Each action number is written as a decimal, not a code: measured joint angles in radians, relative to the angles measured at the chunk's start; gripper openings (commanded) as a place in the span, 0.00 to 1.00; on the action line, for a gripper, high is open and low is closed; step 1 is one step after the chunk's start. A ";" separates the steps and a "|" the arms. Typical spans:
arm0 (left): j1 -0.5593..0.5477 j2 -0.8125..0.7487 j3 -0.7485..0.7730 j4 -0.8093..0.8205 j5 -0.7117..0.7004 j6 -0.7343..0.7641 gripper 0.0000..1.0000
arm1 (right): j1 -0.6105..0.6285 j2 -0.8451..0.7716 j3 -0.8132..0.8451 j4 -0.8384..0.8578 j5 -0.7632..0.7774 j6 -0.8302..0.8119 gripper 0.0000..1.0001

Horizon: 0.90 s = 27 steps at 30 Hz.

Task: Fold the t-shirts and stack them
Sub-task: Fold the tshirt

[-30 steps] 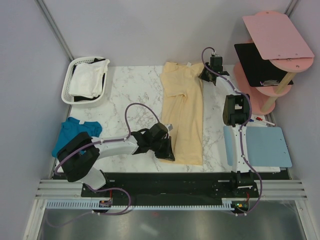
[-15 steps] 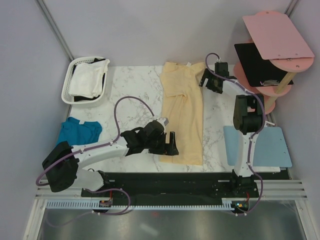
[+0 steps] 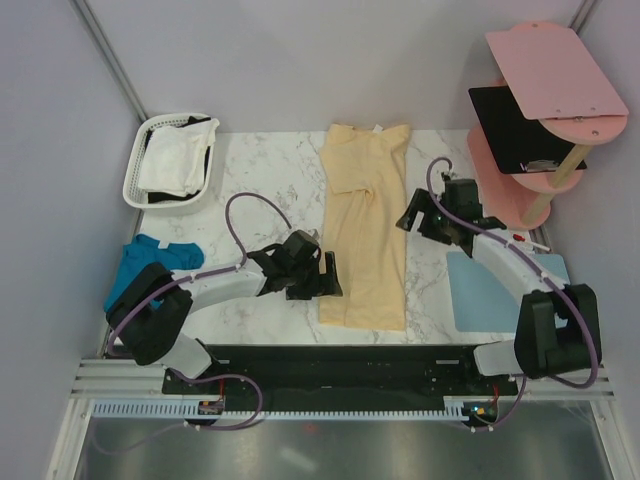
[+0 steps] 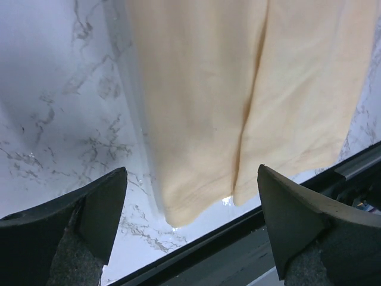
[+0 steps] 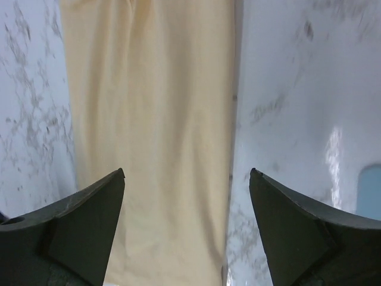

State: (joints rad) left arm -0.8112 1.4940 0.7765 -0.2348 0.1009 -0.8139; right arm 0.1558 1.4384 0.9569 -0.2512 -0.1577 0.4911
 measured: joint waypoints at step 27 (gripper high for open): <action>0.007 0.005 -0.105 0.064 0.116 -0.132 0.31 | 0.213 -0.576 -0.676 -0.118 -0.222 0.316 0.56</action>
State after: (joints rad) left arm -0.8043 1.4994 0.6712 -0.1711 0.2173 -0.9459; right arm 0.3691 0.8627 0.2810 -0.3691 -0.3794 0.8070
